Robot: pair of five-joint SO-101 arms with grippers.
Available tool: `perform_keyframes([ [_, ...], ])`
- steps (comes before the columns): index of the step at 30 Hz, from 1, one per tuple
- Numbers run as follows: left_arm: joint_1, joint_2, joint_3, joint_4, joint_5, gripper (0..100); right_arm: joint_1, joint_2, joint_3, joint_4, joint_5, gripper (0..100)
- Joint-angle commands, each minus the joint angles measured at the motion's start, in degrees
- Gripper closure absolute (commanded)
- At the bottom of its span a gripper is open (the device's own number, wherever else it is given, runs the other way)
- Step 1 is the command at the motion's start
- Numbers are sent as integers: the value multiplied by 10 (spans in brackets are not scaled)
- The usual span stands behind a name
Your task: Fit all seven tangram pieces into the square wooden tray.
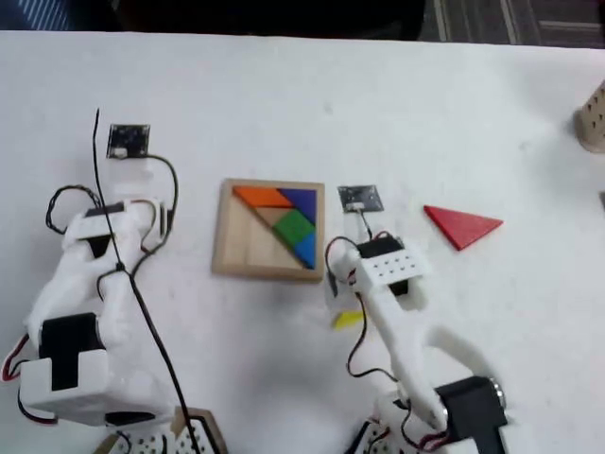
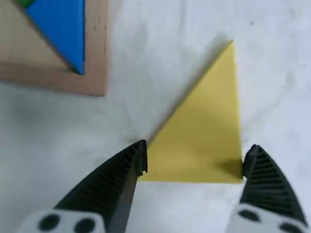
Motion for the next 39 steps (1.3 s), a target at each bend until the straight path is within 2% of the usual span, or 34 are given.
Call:
perform_keyframes([
  [1,-6,-2,-33,3,10,831,19,70,-52,21,1,783],
  [5,-6,-2,-33,3,10,831,22,117,-92,47,76,825],
  [15,-6,-2,-33,3,10,831,24,109,-114,61,84,829],
  [20,-6,-2,-33,3,10,831,36,0,-120,121,139,827],
  [25,-6,-2,-33,2,10,831,36,-131,7,86,200,830],
  [27,-6,-2,-33,2,10,831,37,-175,62,56,238,843],
  [31,-6,-2,-33,1,10,831,36,-249,125,51,347,993],
  [33,-6,-2,-33,1,10,831,40,-278,140,81,394,962],
  [39,-5,-2,-34,1,10,831,75,-328,145,153,489,981],
])
